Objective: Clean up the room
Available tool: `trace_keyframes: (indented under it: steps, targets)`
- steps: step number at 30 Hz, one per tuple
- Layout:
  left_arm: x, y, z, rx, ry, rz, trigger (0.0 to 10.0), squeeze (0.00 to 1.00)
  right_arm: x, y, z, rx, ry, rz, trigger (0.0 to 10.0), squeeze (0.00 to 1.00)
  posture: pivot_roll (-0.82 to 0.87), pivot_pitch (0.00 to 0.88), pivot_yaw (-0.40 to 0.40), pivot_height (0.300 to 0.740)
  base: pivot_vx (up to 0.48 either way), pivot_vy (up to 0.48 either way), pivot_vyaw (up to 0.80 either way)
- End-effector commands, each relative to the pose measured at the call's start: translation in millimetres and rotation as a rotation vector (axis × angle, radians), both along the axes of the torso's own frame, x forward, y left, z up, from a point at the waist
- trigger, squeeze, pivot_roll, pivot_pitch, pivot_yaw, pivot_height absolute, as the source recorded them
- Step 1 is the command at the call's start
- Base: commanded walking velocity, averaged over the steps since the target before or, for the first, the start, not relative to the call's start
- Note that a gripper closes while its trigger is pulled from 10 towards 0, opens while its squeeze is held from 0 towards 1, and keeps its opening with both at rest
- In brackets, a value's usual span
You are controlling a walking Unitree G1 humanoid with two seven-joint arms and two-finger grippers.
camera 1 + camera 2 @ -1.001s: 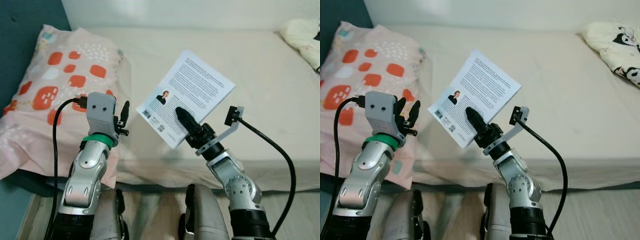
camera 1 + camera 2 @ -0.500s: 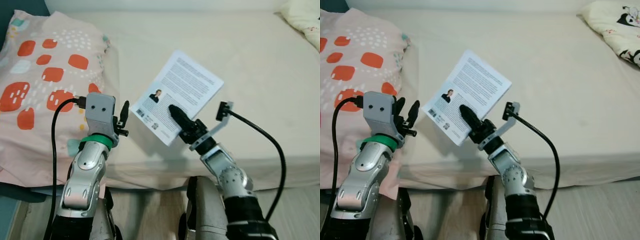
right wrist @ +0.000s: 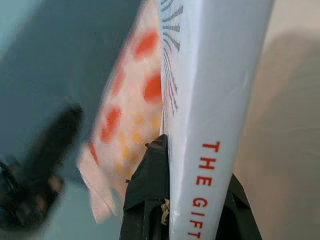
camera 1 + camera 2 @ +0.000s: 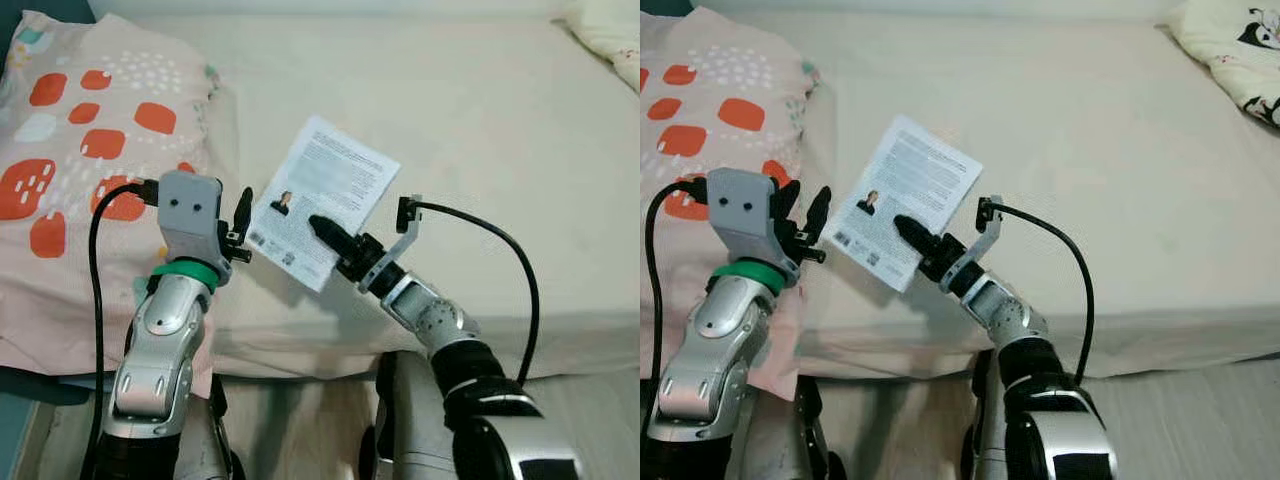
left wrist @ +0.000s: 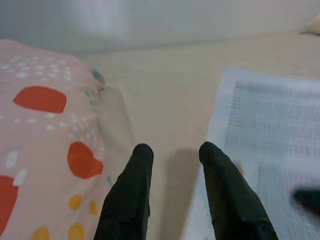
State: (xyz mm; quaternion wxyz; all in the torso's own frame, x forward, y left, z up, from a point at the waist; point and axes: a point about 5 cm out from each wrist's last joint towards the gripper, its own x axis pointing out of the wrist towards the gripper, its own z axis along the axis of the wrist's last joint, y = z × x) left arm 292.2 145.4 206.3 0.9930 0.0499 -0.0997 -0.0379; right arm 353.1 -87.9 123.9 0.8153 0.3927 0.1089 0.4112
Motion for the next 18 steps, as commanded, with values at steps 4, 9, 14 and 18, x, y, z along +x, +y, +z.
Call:
trace_keyframes:
  steps: [4, 9, 14, 18]
  targets:
    - [-4.7, 2.5, -3, 0.0, 0.022, 0.01, 10.0, 0.0, -0.9, -13.9, -8, -0.085, 0.069, 0.08, 10.0, 0.0, 0.07, 0.182, 0.017, 0.49, 0.0, 0.0, 0.0]
    - [-8.1, 3.7, -4, 0.0, 0.03, 0.021, 10.0, 0.0, -6.1, -30.7, -19, -0.22, 0.102, 0.155, 10.0, 0.0, 0.08, 0.194, 0.013, 0.49, 0.0, 0.0, 0.0]
    - [-10.1, 3.9, -5, -0.001, 0.039, 0.024, 10.0, 0.0, -4.0, -60.8, -26, -0.418, 0.109, 0.113, 10.0, 0.0, 0.07, 0.203, 0.016, 0.49, 0.0, 0.0, 0.0]
    - [-10.4, 3.2, -5, -0.002, 0.044, 0.022, 10.0, 0.0, -0.8, -74.1, -24, -0.478, 0.106, 0.062, 10.0, 0.0, 0.06, 0.205, 0.019, 0.49, 0.0, 0.0, 0.0]
